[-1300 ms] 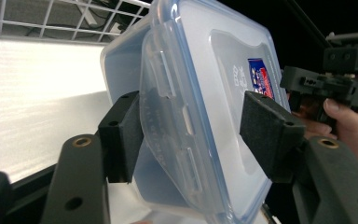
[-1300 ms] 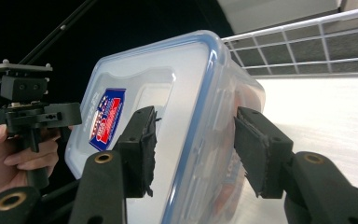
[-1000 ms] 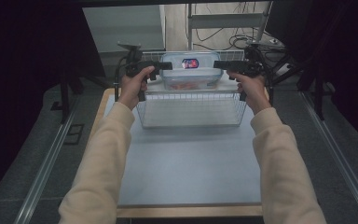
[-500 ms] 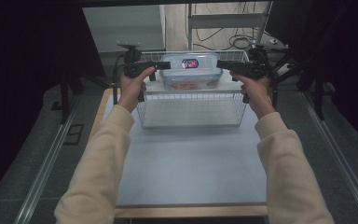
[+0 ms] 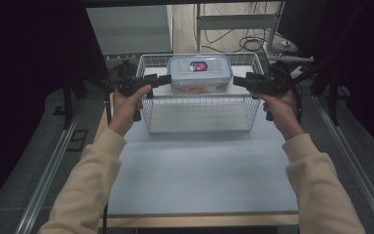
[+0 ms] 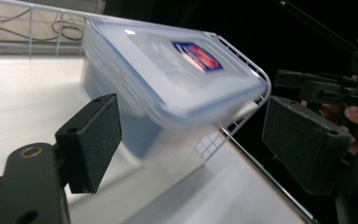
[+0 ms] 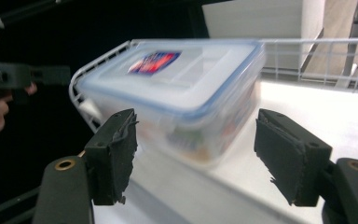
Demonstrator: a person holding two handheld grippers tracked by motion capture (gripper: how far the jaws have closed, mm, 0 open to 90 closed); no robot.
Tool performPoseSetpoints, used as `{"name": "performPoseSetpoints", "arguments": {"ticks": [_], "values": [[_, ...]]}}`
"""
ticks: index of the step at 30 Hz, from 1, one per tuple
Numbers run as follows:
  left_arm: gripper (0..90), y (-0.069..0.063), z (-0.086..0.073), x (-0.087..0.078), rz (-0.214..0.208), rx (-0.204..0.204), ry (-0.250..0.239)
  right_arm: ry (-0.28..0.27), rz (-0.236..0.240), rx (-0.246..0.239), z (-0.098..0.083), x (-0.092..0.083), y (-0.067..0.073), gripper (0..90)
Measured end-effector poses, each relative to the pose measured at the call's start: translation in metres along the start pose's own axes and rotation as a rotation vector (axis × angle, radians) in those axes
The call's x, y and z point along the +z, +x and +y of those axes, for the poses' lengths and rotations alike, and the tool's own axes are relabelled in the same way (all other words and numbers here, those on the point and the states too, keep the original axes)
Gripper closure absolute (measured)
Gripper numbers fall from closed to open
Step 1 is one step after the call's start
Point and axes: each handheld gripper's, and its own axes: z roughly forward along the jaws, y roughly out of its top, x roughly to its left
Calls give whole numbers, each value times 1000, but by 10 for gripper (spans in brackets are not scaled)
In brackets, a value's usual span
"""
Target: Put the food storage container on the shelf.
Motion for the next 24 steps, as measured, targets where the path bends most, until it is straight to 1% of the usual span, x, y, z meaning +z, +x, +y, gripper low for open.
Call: {"name": "performPoseSetpoints", "arguments": {"ticks": [1, 2, 3, 4, 5, 6, 9, 11, 13, 15, 17, 18, 19, 21, 23, 24], "values": [[195, -6, -10, -7, -2, 32, -2, 11, 9, -30, -8, -6, 5, 293], [195, -9, -16, -11, -9, 44, -1, 15, 10, -50, -12, -9, 8, 291], [195, -12, -22, -14, -11, 46, 1, 18, 13, -60, -17, -12, 11, 289], [195, -12, -22, -14, -11, 46, 1, 18, 13, -60, -17, -12, 11, 289], [199, -17, -36, -19, -22, 57, 4, 25, 29, -78, -28, -18, 17, 281], [199, -19, -43, -21, -36, 64, 16, 27, 35, -89, -34, -21, 20, 277], [199, -25, -65, -28, -27, 109, 38, 40, 59, -128, -54, -30, 30, 264], [198, -28, -82, -33, -25, 127, 42, 36, 88, -149, -69, -38, 36, 262], [198, -30, -98, -38, -33, 130, 46, 34, 109, -147, -85, -44, 39, 260], [199, -30, -115, -41, -46, 118, 49, 40, 127, -148, -101, -49, 41, 257], [199, -30, -130, -43, -53, 108, 63, 50, 138, -148, -117, -52, 43, 256], [200, -30, -130, -43, -53, 108, 63, 60, 143, -142, -124, -53, 43, 255], [200, -29, -146, -42, -54, 100, 78, 66, 146, -135, -132, -54, 44, 254], [200, -28, -162, -39, -51, 99, 109, 90, 162, -117, -146, -53, 45, 254], [201, -27, -178, -35, -35, 100, 140, 118, 175, -99, -162, -49, 45, 253], [201, -26, -186, -33, -30, 94, 153, 137, 183, -91, -169, -47, 46, 249]]}}
